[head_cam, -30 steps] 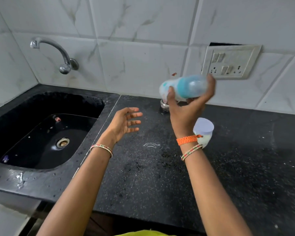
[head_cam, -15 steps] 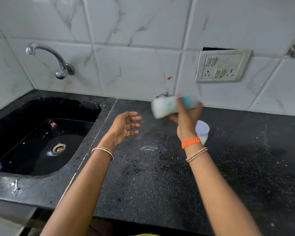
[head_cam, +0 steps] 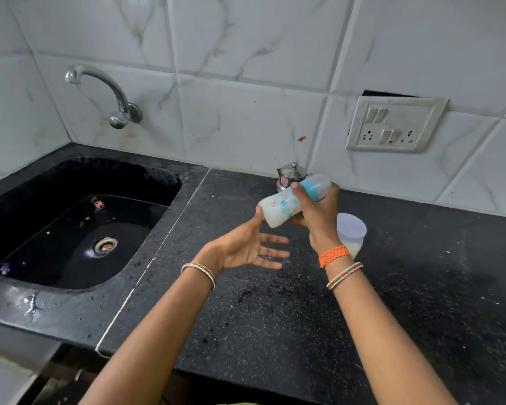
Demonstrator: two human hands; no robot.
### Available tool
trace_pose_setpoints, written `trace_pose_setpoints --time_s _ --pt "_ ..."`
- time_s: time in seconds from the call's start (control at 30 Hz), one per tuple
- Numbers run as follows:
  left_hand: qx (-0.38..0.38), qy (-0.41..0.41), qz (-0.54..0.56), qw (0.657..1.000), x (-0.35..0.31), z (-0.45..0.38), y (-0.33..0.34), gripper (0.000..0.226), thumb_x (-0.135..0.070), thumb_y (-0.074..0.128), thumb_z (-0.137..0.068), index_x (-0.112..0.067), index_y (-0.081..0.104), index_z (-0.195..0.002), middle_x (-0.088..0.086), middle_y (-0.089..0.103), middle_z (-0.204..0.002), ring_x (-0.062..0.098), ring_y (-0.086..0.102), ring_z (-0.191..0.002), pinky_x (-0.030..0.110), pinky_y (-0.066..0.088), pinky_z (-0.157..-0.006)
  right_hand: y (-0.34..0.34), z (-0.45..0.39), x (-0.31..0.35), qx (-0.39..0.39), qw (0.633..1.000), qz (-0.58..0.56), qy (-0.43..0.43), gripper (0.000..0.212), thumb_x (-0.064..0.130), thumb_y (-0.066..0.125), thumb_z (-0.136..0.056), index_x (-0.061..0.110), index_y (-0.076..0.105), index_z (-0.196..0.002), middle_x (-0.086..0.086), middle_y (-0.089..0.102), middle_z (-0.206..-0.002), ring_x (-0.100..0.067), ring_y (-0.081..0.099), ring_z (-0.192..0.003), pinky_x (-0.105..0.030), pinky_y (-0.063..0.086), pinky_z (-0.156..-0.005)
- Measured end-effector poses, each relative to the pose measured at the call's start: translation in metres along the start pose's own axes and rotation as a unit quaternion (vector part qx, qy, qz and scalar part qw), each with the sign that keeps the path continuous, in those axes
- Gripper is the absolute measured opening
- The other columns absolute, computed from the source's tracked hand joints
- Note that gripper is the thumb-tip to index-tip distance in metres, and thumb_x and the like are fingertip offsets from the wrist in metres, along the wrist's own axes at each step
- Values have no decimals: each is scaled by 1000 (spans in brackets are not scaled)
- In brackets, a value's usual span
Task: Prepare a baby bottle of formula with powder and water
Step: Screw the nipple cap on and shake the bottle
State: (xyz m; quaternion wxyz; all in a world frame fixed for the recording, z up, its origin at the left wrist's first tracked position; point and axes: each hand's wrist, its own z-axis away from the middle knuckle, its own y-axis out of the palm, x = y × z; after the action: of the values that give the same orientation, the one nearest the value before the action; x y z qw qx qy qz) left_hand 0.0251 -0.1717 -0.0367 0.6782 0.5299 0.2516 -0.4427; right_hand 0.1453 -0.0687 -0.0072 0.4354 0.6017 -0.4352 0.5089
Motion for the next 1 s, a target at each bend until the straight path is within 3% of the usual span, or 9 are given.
trace_pose_setpoints --time_s 0.13,0.3,0.37,0.47,0.57,0.6,0.7,0.8,1.0 --pt "19 39 117 992 -4 4 -1 51 -45 42 -90 -6 48 -123 13 65 -97 20 68 -80 34 60 -71 2 0 3 24 997 63 -44 80 35 72 -79 38 21 -140 17 50 -104 -14 64 -94 -46 58 -79" --pt "25 96 8 995 -8 9 -1 49 -33 51 -89 -16 35 -132 16 66 -106 19 68 -84 35 59 -70 5 0 15 43 993 81 -76 84 31 79 -73 28 24 -136 18 47 -103 -12 60 -92 -39 56 -83" --pt "-12 87 -98 991 -9 15 -4 43 -30 49 -93 -16 38 -133 13 63 -115 22 65 -92 38 59 -71 4 -4 27 -32 992 34 -114 81 20 81 -72 21 28 -133 4 51 -113 -14 59 -90 -32 56 -80" --pt "-111 87 -153 978 -15 16 -20 38 -29 48 -96 -18 45 -132 9 61 -120 24 63 -96 39 59 -71 1 -11 43 -251 939 -90 -216 80 9 76 -76 9 24 -137 -7 46 -128 -19 59 -94 -27 56 -82" --pt "-211 88 -111 967 -20 15 -31 32 -20 47 -98 -14 46 -129 6 63 -106 21 63 -83 38 57 -69 10 -4 34 -27 972 107 -206 81 13 81 -70 20 35 -136 16 52 -105 -6 59 -83 -19 53 -78" --pt "-233 81 -124 961 -21 15 -34 29 -19 46 -98 -14 48 -126 6 63 -105 20 63 -82 37 56 -69 12 -2 24 -5 974 124 -188 78 16 82 -68 23 38 -133 17 53 -102 -5 60 -82 -21 53 -78" --pt "-243 73 -130 959 -22 14 -39 18 -16 45 -98 -16 53 -114 7 63 -106 20 62 -82 36 54 -71 14 8 13 -74 980 83 -167 75 17 78 -73 21 33 -133 9 54 -105 -5 60 -82 -27 53 -75" --pt "-223 40 -166 960 -14 11 -35 15 -14 45 -97 -16 53 -110 4 64 -102 17 61 -80 36 54 -70 15 8 -9 38 945 275 -171 72 24 76 -73 31 30 -127 -1 57 -119 -23 61 -98 -37 52 -83" --pt "-211 9 -161 964 7 3 -36 14 -11 47 -96 -17 56 -104 2 66 -99 16 62 -79 35 55 -71 15 -5 -33 65 933 340 -101 68 22 74 -78 20 30 -129 -12 54 -124 -32 57 -110 -45 49 -93"
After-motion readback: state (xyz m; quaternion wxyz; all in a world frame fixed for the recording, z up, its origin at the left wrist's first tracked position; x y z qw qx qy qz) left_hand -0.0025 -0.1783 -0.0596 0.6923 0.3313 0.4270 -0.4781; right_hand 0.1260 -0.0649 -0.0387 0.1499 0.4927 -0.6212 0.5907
